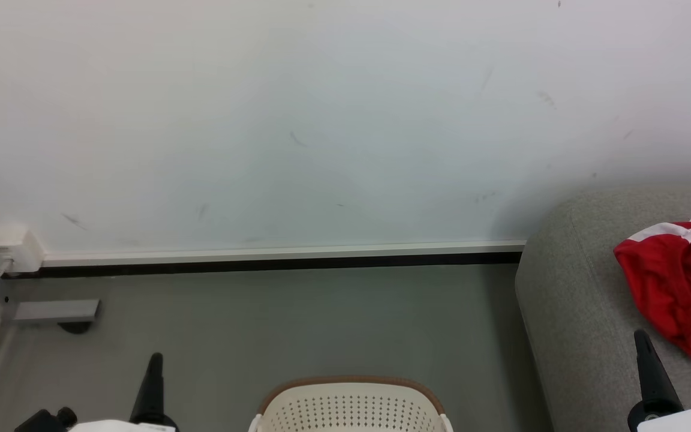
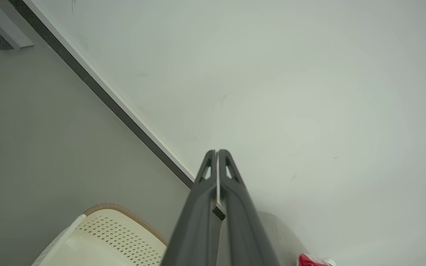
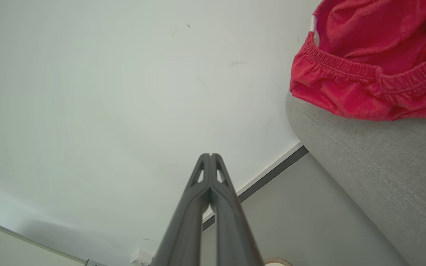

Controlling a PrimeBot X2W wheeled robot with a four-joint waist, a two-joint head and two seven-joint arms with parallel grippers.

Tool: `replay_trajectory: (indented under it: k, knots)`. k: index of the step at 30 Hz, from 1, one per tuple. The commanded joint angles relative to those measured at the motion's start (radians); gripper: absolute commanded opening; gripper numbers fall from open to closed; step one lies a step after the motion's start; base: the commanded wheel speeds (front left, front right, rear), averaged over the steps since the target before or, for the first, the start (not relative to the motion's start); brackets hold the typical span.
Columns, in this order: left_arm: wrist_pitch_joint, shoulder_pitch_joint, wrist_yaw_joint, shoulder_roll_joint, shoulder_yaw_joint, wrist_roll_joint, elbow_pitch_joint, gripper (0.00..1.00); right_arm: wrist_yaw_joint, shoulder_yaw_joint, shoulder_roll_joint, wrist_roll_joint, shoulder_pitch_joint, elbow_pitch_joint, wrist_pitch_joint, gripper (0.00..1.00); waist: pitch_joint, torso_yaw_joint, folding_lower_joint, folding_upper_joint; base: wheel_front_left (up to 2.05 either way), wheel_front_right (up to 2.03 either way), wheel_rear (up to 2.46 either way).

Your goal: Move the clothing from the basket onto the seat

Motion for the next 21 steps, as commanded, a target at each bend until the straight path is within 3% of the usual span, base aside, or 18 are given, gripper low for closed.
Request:
replay_trajectory:
  k: [1, 21]
  knots:
    - [0.008, -0.024, -0.008, 0.006, 0.007, -0.030, -0.012, 0.00, -0.001, -0.010, 0.001, 0.021, -0.024, -0.005, 0.007, 0.00, 0.001, 0.000, 0.0000, -0.0001, 0.00, 0.00, 0.00]
    - [0.063, -0.044, -0.031, 0.008, 0.022, -0.235, -0.013, 0.00, -0.001, -0.054, 0.030, 0.196, -0.041, 0.005, 0.059, 0.00, 0.011, 0.010, 0.0000, -0.0001, 0.00, 0.00, 0.00]
